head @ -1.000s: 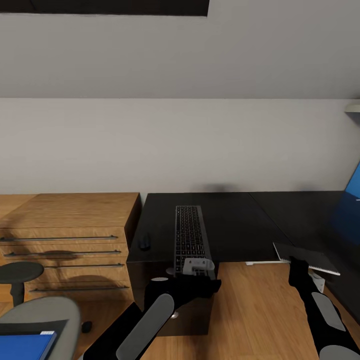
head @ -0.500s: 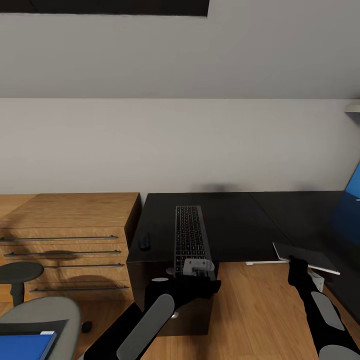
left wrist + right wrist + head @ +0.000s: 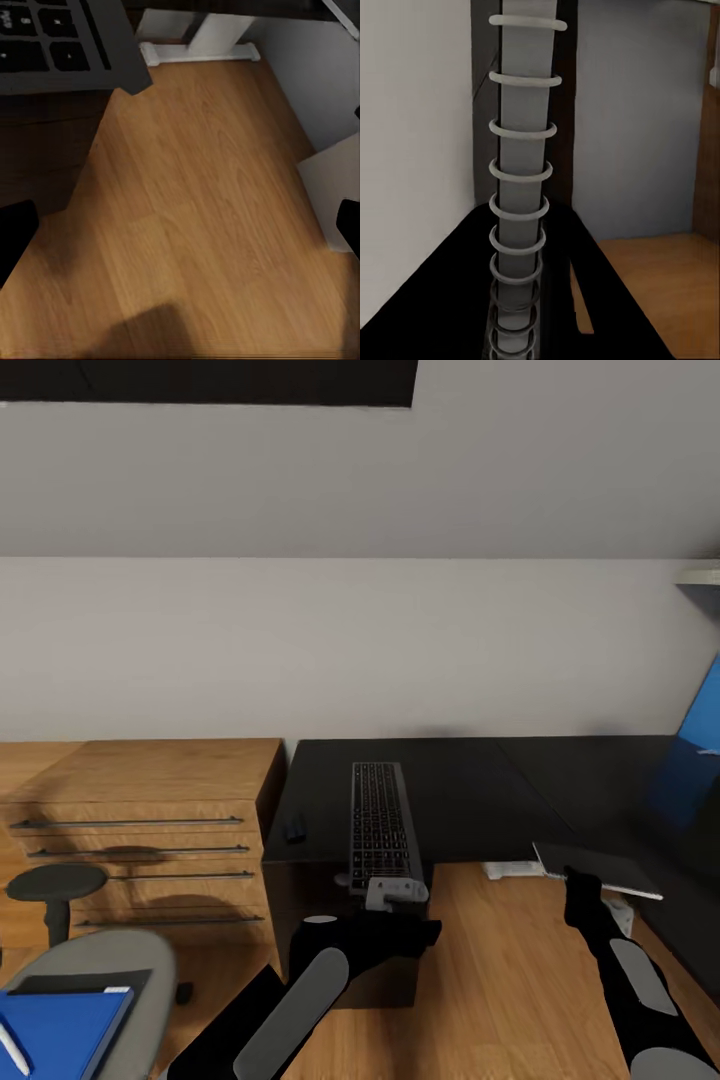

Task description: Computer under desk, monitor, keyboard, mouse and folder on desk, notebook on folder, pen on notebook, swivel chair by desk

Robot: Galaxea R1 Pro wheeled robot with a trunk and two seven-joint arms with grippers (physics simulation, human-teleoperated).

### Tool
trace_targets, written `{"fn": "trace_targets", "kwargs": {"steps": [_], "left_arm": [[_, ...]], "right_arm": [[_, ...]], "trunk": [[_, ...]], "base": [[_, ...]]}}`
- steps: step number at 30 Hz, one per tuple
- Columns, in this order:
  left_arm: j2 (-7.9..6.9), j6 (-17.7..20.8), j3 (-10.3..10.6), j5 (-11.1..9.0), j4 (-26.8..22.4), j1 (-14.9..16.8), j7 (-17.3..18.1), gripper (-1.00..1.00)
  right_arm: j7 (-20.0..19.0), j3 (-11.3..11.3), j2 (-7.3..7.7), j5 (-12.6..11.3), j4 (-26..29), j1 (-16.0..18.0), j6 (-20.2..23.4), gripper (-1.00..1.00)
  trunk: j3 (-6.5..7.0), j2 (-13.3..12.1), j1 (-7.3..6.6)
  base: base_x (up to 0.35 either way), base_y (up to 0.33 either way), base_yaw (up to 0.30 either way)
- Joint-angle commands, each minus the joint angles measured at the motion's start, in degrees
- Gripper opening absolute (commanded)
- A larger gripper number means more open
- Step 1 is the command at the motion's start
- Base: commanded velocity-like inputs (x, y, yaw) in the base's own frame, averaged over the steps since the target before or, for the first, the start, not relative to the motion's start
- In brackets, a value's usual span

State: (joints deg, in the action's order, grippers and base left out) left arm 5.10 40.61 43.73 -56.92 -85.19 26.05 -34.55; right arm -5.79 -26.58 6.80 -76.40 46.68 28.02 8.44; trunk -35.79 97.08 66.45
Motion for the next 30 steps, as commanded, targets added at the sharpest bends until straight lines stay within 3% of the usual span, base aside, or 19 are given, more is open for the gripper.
{"fn": "trace_targets", "kwargs": {"steps": [1,8,15,20,30], "left_arm": [[0.0,0.01,0.04,-0.59,-0.06,0.05,-0.6,1.0],[0.0,0.0,-0.02,-0.56,-0.06,0.05,-0.61,1.0],[-0.07,0.01,-0.04,-0.62,-0.06,0.05,-0.61,1.0],[-0.04,0.03,-0.05,-0.58,-0.02,0.05,-0.61,1.0],[0.0,0.0,-0.05,-0.59,0.11,0.05,-0.61,1.0]], "right_arm": [[-0.14,0.35,-0.02,-0.24,-0.09,0.02,0.36,-1.0],[-0.2,4.77,0.04,-0.44,-0.21,0.02,0.59,-1.0],[-0.8,6.57,-0.33,-0.61,-0.04,0.02,0.7,-1.0],[-0.66,9.21,-2.13,-0.43,-0.04,0.02,0.44,-1.0],[-0.7,10.72,-2.4,-0.48,-0.09,0.02,0.4,-1.0]], "trunk": [[-0.06,0.03,-0.04],[-0.06,0.03,-0.04],[-0.06,0.03,-0.04],[0.07,0.03,-0.04],[0.73,0.03,-0.04]], "base": [[-0.321,0.055,0.0],[-0.298,0.112,0.0],[-0.06,0.031,0.0],[-0.003,0.002,0.032],[0.0,0.0,0.134]]}}
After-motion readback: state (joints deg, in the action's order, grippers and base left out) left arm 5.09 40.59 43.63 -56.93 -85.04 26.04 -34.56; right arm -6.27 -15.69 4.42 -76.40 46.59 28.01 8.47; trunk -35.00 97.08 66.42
